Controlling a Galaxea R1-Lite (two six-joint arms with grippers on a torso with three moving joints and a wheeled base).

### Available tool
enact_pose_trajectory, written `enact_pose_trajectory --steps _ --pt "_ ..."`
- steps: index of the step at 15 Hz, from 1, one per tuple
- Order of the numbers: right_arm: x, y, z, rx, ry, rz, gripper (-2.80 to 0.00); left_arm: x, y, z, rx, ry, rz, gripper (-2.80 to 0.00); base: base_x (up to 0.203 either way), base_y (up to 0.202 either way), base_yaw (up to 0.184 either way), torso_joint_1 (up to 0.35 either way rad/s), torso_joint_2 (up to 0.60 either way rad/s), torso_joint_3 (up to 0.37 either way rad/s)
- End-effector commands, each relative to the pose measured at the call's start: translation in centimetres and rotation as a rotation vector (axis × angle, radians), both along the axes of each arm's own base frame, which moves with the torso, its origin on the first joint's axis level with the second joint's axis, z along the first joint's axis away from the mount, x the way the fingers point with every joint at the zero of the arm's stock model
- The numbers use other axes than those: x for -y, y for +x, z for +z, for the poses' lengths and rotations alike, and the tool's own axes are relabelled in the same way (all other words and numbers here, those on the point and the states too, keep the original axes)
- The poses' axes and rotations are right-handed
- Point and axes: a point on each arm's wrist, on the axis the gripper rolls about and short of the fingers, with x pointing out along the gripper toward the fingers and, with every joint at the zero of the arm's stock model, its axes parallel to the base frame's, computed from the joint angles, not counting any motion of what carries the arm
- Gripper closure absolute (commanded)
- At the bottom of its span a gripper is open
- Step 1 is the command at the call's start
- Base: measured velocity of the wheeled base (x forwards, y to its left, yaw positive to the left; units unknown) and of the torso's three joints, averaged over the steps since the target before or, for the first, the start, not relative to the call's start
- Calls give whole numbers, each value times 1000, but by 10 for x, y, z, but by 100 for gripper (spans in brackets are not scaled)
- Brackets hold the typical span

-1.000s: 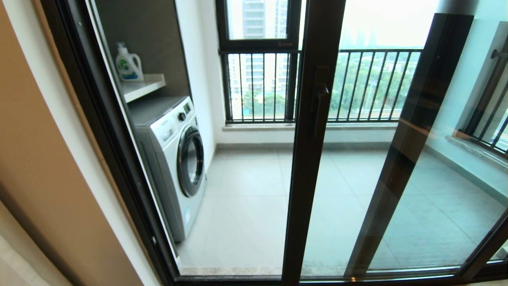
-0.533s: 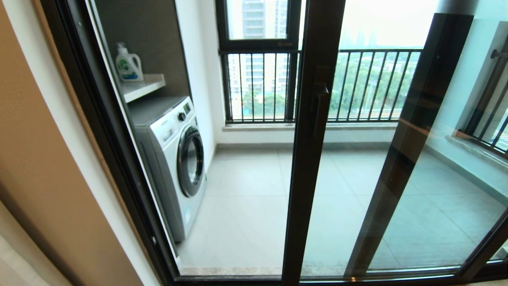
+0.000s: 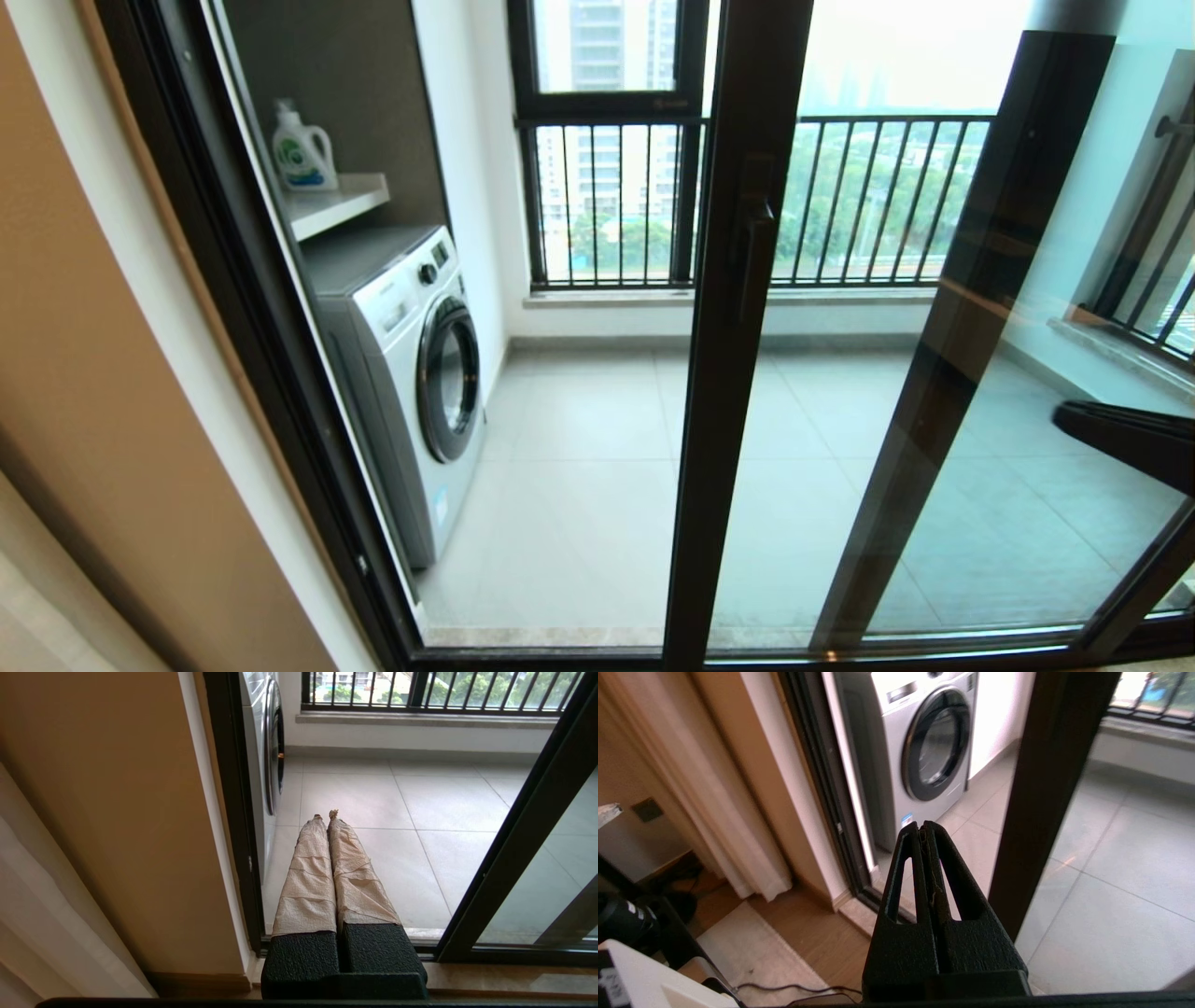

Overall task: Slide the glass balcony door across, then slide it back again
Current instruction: Open the slid door

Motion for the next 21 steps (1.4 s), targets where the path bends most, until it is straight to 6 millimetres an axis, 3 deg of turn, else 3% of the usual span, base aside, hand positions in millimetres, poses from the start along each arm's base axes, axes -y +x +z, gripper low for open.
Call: enact_pose_trajectory --steps 1,6,9,12,16,21 --pt "-49 78 -22 -167 -78 91 0 0 0 0 -2 0 1 0 0 0 0 0 0 0" --pt "-125 168 -48 -99 -161 -29 0 0 0 0 -2 0 1 0 0 0 0 0 0 0" --pt "-152 213 -41 37 -130 -205 0 0 0 0 -2 0 1 0 0 0 0 0 0 0" --pt "-165 234 -24 104 -94 -381 0 0 0 0 -2 0 1 0 0 0 0 0 0 0" --pt "-176 251 -32 75 -123 -442 0 0 0 0 -2 0 1 0 0 0 0 0 0 0" --pt "-164 274 -32 77 -119 -516 0 0 0 0 -2 0 1 0 0 0 0 0 0 0"
